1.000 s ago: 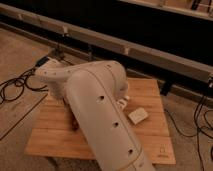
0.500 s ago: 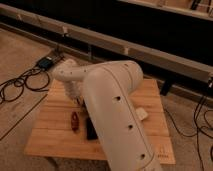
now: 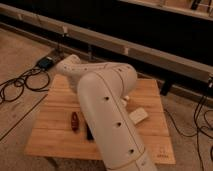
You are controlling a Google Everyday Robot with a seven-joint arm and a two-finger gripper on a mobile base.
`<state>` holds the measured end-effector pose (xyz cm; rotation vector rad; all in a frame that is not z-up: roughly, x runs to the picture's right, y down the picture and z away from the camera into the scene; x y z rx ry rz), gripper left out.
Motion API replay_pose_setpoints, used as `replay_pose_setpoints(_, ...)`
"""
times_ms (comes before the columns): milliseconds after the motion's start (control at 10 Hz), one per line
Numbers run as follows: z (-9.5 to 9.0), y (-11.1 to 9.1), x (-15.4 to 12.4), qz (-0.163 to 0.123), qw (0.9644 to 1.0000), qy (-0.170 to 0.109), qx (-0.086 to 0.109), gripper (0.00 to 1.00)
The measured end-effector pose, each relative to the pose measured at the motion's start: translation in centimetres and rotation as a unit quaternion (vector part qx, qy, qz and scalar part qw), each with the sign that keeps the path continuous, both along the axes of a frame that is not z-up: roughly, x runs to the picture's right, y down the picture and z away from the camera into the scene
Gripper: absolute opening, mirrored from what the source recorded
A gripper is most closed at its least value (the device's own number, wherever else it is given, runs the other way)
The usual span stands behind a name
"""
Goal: Drag the ceramic bowl in a circle
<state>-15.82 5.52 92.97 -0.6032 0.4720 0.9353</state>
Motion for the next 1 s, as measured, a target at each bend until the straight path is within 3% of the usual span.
replay_pose_setpoints(400,-0.3,-0.2,-6.8,-0.029,0.9979,-0.058,0.002,0.02)
replay_pose_setpoints(800,-4.1,2.6,-12.1,-0.04,0.9925,-0.115,-0.017,0.02)
replay_pose_setpoints(1000,-6.4,4.1,-12.5,-0.036,0.9913,-0.123,-0.029,0.02)
